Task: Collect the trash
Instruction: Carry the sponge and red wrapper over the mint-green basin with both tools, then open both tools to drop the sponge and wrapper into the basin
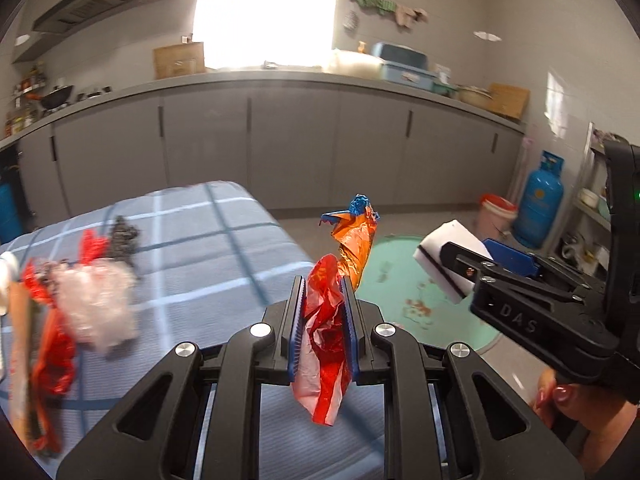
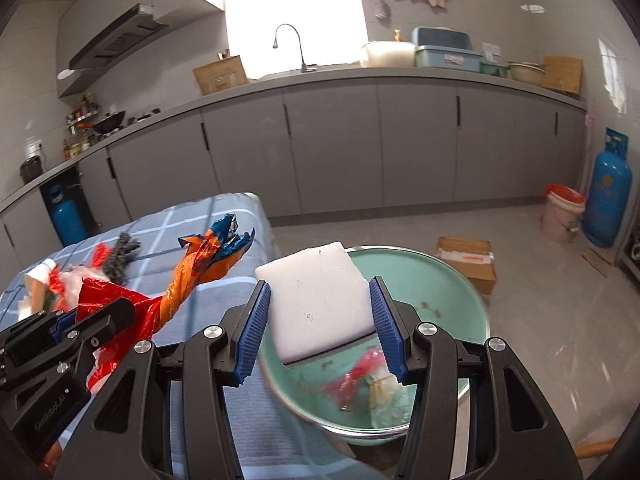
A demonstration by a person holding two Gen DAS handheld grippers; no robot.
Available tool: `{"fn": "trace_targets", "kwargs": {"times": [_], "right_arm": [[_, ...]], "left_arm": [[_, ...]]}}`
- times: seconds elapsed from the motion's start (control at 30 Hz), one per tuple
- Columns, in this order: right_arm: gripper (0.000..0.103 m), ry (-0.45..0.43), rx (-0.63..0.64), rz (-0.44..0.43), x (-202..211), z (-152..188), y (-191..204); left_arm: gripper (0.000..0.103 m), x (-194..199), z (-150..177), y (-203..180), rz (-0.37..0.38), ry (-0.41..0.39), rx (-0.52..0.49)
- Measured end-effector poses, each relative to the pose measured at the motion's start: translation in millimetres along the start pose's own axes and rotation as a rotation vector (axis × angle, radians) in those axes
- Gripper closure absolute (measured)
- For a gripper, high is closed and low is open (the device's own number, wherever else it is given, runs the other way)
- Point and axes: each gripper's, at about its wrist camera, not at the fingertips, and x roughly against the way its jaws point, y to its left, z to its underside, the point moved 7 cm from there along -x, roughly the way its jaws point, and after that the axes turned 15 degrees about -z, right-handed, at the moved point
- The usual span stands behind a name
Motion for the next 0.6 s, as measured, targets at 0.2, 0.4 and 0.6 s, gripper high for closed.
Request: {"fn": "trace_targets", "kwargs": {"times": [0.2, 0.4, 0.6], "right_arm": [[0.052, 0.012, -0.052, 0.072, -3.5, 10.2, -37.6], [0.051, 0.021, -0.097, 0.102, -8.8, 17.9, -58.5], [0.05, 0.039, -0.128, 0.114, -15.5, 23.7, -70.8]], "left_arm": [[0.085, -23.0, 4.8, -37.0, 0.03, 0.038, -0.042], [0.085, -42.6, 10.9, -64.4, 0.047, 0.075, -0.089], [0.081, -64.1, 19.6, -75.5, 0.047, 0.126, -0.111]]}}
